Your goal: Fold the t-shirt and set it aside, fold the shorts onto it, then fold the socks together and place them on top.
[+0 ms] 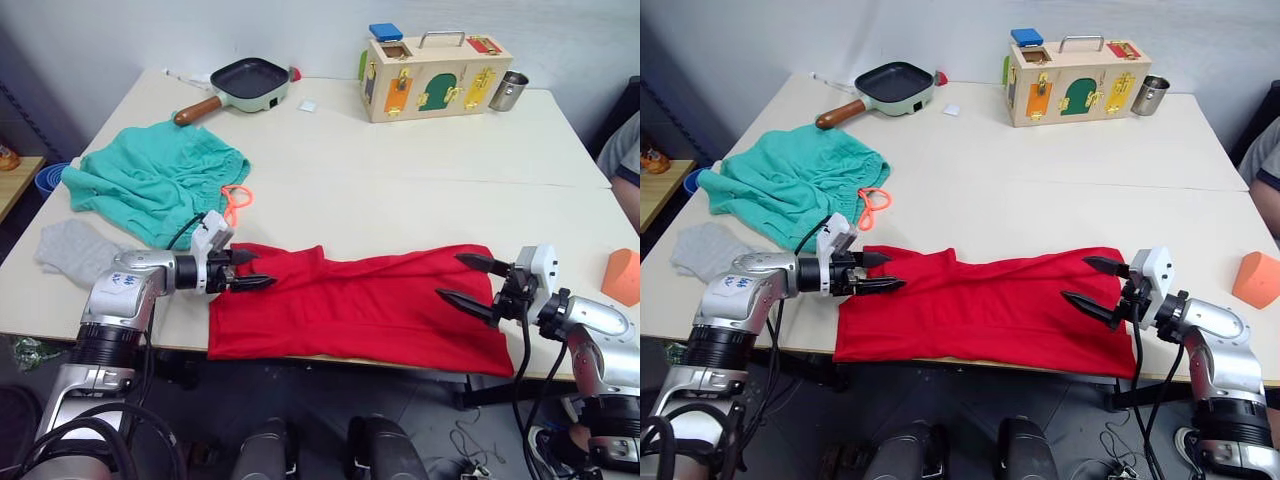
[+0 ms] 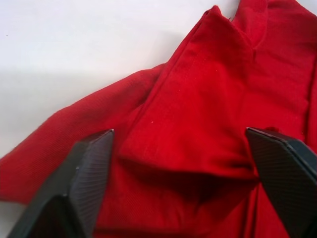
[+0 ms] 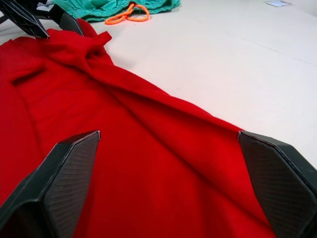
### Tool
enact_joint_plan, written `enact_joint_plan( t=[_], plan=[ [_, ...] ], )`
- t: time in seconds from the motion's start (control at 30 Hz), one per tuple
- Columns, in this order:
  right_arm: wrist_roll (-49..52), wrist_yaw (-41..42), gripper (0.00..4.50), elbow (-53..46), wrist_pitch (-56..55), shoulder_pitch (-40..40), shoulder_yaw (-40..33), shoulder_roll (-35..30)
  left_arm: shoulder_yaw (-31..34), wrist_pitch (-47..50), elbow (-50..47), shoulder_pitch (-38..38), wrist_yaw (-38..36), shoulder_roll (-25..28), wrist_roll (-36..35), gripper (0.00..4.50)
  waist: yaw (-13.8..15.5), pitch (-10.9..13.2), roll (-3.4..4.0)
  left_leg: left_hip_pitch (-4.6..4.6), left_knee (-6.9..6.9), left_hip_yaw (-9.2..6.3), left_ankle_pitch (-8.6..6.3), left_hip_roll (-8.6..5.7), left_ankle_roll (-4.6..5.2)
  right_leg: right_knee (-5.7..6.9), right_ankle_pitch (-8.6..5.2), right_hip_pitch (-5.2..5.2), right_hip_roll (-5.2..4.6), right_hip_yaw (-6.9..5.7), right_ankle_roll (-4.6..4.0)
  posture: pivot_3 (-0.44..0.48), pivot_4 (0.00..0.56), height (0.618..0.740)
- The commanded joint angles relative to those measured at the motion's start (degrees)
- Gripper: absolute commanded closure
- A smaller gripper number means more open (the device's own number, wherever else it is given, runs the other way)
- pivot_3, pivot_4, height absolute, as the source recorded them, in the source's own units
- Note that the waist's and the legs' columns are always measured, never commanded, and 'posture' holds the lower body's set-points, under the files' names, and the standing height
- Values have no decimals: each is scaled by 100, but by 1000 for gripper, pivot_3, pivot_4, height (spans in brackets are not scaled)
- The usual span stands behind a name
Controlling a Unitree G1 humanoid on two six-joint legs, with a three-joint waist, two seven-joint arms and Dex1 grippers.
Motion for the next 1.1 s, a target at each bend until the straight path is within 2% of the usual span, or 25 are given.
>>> enact_joint_plan(
  t=[0.03, 0.23, 0.37, 0.43, 0.6, 0.73, 0.83, 1.1],
  plan=[
    [51, -8, 0, -11, -100, -82, -24, 0, -33, -152, -9, -110, 2, -24, 16, 1283, 0, 0, 0, 0, 0, 0, 0, 0, 0, 0, 0, 0, 0, 0, 0, 0, 150, 740],
    [51, -31, 0, -24, -93, -71, -41, -11, -85, -382, 195, -175, -92, 54, 101, 3170, 0, 0, 0, 0, 0, 0, 0, 0, 0, -1, 0, 0, 0, 0, 0, 0, 150, 740],
    [48, -36, 0, -10, -88, -89, -31, -15, -31, -1129, 356, -346, -412, 7, 72, 4466, 4, 0, 0, 0, 0, 1, 0, 0, 0, -3, 0, 0, 0, 0, 0, 0, 150, 740],
    [46, -34, 0, 1, -88, -100, -26, -17, -15, -1505, 438, -401, -579, -14, 72, 4466, 8, 0, 0, 0, 1, 1, 0, -1, 0, -6, 0, 0, 0, -1, 0, 0, 150, 740],
    [32, -15, 0, 28, -94, -123, -14, -21, -35, -3279, 833, -535, -954, -55, 319, 4466, 1, 0, 0, 0, 0, 1, -1, -1, -1, -7, 0, 0, -1, -1, 0, 0, 150, 740],
    [28, -12, 0, 39, -98, -127, -25, -33, -206, -4496, 548, -177, -1869, 236, 340, 4466, -16, 0, 0, 0, 0, 3, -2, 0, -2, -9, 0, -1, -1, -1, 0, 0, 150, 740],
    [23, -18, 0, 40, -98, -121, -25, -36, -270, -5234, 519, 60, -2240, 444, 442, 4466, -28, 0, 0, 1, -1, 4, -2, 1, -3, -9, 0, -2, 0, 0, -1, 0, 150, 740],
    [-4, -14, 0, 77, -101, -138, -5, -56, -223, -6494, 1177, 53, -2014, 566, 811, 4466, -3, 0, 0, 0, 0, 2, -9, -1, 9, -12, -1, 0, -7, -1, -2, 0, 150, 740]
  ],
)
